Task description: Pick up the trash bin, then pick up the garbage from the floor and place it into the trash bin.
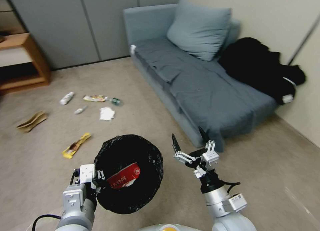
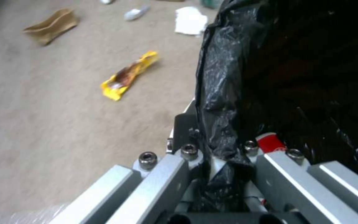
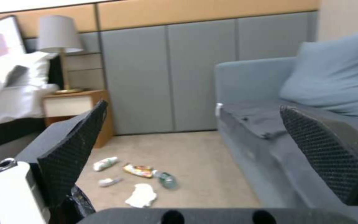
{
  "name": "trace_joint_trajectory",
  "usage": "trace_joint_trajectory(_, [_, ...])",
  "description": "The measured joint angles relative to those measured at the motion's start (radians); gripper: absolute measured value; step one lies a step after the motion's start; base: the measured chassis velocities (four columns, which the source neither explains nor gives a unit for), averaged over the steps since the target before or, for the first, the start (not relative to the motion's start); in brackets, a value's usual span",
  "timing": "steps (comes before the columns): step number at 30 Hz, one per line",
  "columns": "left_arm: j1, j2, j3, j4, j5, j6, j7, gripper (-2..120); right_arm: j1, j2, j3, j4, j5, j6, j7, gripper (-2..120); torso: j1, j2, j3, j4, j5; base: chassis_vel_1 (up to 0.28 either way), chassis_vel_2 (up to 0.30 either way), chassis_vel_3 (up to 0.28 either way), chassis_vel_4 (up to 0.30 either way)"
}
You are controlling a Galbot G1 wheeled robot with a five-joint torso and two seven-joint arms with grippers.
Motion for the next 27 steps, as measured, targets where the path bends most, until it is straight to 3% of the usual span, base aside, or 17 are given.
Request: trace_joint_trajectory(27, [-0.002, 0.002, 0.004, 0.000, 0.001, 0.001, 0.005, 1, 0.000, -0.008, -0.003, 0.007, 0.003, -0.016, -0.005, 100, 0.000, 0.000, 0.000, 0.0000, 0.0001, 0.128, 0.125, 0.126, 0.120])
